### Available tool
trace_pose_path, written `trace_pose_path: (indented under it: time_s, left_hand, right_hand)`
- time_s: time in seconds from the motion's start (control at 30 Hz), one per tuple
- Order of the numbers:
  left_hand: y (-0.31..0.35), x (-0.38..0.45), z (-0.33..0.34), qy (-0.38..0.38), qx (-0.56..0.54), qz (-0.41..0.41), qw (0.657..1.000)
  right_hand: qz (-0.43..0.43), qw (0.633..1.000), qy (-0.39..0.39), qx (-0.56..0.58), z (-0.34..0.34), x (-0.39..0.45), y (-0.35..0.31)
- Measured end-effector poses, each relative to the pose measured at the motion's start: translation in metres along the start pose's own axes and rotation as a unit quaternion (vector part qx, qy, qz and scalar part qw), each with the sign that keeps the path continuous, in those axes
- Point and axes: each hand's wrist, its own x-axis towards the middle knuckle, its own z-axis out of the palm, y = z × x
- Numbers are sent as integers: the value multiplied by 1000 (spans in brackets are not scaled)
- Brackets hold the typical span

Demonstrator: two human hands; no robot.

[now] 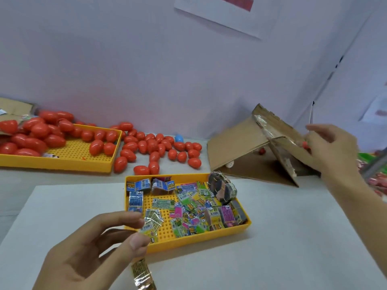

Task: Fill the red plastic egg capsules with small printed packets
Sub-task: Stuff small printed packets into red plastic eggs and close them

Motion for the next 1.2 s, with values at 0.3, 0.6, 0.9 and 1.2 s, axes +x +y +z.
trace_pose_path:
  time_s: [0.3, 0.6, 0.9, 1.2]
  left_hand:
    - [-5, 5, -8, -6, 29, 31, 999]
    - [-8, 67, -28, 32, 146, 52, 987]
    - [-36, 225, -63, 12, 642, 10, 766]
    - [-19, 172, -36, 72, 439, 134, 886]
  right_hand:
    - [231, 778, -392, 433, 58, -188, -24]
    - [258, 747, -443, 423, 71, -235, -14]
    - [248, 748, -437, 433, 66, -220, -10]
    - [267, 755, -405, 441, 59, -195, -6]
